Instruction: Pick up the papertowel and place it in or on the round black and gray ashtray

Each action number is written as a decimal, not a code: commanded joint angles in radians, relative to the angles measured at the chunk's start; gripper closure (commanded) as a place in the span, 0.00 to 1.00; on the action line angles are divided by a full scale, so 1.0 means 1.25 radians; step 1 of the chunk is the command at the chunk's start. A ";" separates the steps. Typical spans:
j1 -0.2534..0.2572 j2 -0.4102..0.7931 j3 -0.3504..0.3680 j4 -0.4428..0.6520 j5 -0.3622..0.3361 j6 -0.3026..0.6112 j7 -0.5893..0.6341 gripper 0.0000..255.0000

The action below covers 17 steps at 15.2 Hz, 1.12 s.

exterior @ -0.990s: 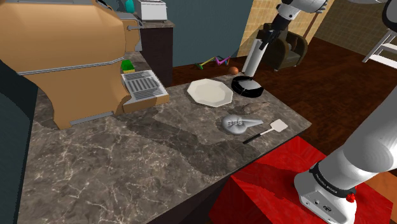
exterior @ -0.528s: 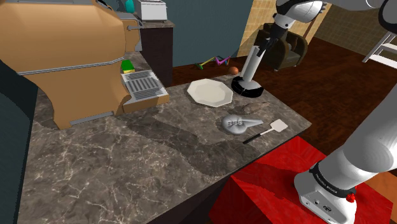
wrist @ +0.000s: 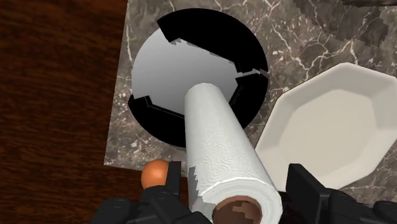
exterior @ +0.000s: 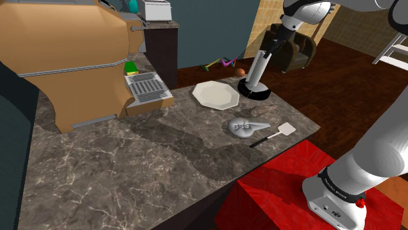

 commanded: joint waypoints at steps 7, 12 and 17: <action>-0.003 -0.020 -0.005 0.026 -0.011 -0.045 0.007 0.00; -0.006 -0.035 -0.009 0.054 -0.019 -0.087 0.013 0.00; -0.006 -0.035 -0.009 0.054 -0.019 -0.087 0.013 0.00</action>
